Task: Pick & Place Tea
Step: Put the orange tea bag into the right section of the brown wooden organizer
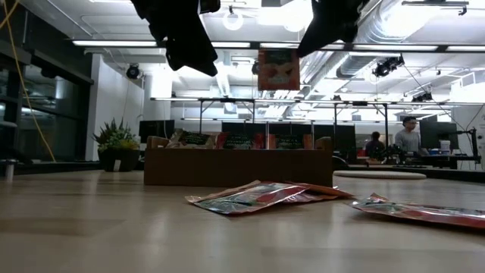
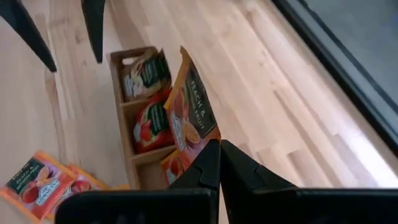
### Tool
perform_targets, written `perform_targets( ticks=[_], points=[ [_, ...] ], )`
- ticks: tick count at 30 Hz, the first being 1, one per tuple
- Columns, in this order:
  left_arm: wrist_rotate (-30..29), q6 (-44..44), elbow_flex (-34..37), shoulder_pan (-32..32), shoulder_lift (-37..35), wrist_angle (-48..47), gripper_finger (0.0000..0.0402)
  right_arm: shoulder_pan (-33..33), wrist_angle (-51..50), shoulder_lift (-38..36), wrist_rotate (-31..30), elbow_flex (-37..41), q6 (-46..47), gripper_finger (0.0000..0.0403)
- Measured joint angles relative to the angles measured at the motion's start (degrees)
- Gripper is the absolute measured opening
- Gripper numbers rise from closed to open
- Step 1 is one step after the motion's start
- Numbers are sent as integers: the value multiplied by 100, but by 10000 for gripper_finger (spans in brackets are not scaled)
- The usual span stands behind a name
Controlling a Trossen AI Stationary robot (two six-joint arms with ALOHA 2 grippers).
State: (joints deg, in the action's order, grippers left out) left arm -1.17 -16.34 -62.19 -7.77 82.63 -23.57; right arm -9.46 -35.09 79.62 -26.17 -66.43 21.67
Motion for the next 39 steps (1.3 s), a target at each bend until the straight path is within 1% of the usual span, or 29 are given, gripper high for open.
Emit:
perform_targets(
  ticks=[4,8,12,18,29,33,37,39],
  points=[
    [2,0,0,2,0,0,167,-96,2,185,-13,12,248,0],
    [3,0,0,2,0,-6,167,-200,49,220,-288,208,773,0],
    [4,0,0,1,0,0,167,-319,132,222,-386,454,1052,0],
    [-73,52,0,0,0,-2,167,-416,640,226,-215,876,1135,0],
    [-90,64,0,1,0,-2,167,-404,1203,227,18,1483,1259,0],
    [-92,63,0,1,0,-2,167,-404,1584,227,226,1739,1267,0],
    [-92,63,0,0,0,-2,167,-369,1816,227,299,1911,1265,0],
    [-93,65,0,0,0,-2,167,-293,1958,227,469,1988,1230,0]
  ],
)
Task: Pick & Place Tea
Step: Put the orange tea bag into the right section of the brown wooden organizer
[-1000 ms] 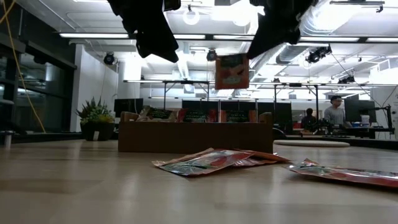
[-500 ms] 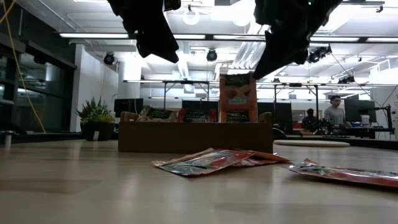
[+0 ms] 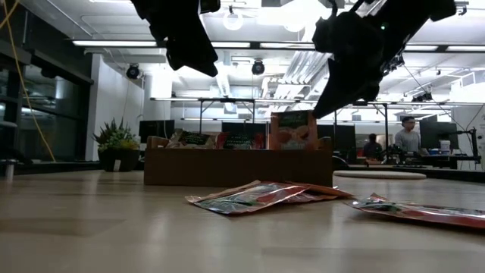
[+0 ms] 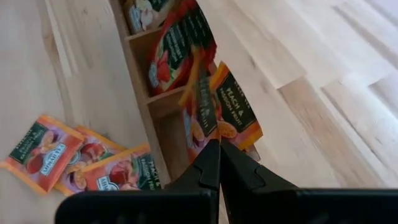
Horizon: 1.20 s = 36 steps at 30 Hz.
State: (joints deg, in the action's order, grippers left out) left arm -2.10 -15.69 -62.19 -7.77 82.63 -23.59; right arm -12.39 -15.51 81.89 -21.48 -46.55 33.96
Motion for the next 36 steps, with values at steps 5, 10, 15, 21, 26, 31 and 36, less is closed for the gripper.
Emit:
perform_targets(
  ticks=[5,10,15,21,26,31,36],
  points=[
    [-1,1,0,0,0,0,167,227,122,2,361,64,-182,0],
    [-2,1,0,0,0,-4,167,366,200,2,639,64,-472,0],
    [-3,1,0,2,0,-9,167,416,241,2,857,64,-643,1],
    [-1,0,0,1,0,-11,167,418,241,2,801,62,-713,23],
    [-2,1,0,1,0,-11,167,418,252,2,800,60,-701,80],
    [3,25,0,0,0,-39,167,416,288,-84,797,60,-440,134],
    [6,25,0,0,0,-60,167,386,296,-422,779,51,100,162]
  ],
)
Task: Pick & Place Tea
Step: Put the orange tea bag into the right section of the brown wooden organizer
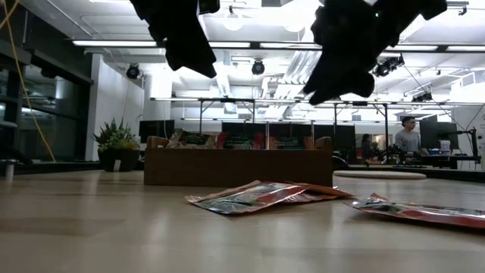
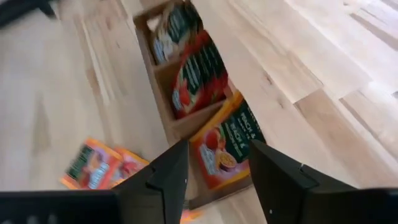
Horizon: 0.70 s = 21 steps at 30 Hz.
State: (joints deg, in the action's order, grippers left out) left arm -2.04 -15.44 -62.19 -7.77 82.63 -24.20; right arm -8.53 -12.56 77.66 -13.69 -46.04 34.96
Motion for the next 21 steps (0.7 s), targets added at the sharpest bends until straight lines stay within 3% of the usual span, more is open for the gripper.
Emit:
perform_targets(
  ticks=[10,21],
  points=[
    [10,20,0,0,0,0,167,-1118,-141,-78,275,-7,1077,165],
    [168,211,0,0,0,1,167,-2276,-146,-61,-385,-7,2107,165]
  ],
)
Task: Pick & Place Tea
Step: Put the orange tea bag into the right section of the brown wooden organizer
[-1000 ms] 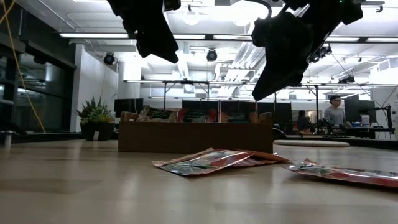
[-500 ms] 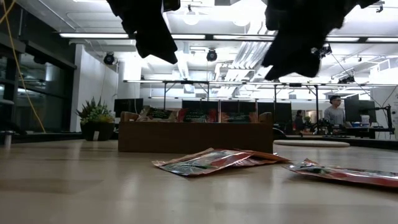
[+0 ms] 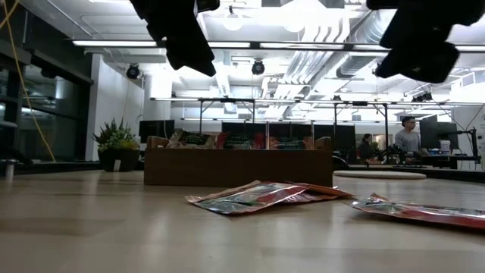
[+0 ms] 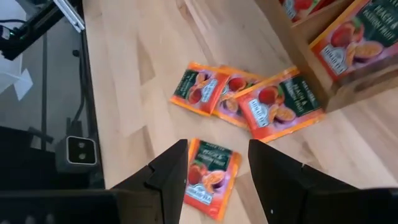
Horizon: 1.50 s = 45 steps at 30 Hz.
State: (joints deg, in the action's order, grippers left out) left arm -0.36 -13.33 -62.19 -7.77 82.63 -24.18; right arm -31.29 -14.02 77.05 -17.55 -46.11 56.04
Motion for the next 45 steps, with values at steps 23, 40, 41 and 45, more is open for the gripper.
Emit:
perform_targets(
  ticks=[23,40,41,45],
  points=[
    [162,169,0,-12,0,-154,167,-125,1851,2495,411,1,666,165],
    [240,206,0,-13,0,-170,167,-85,1869,2382,427,7,544,165],
    [239,239,0,-11,0,-170,167,-85,1884,2325,424,7,528,165],
    [238,258,0,-11,0,-170,167,-84,1889,2188,348,7,416,165]
  ],
)
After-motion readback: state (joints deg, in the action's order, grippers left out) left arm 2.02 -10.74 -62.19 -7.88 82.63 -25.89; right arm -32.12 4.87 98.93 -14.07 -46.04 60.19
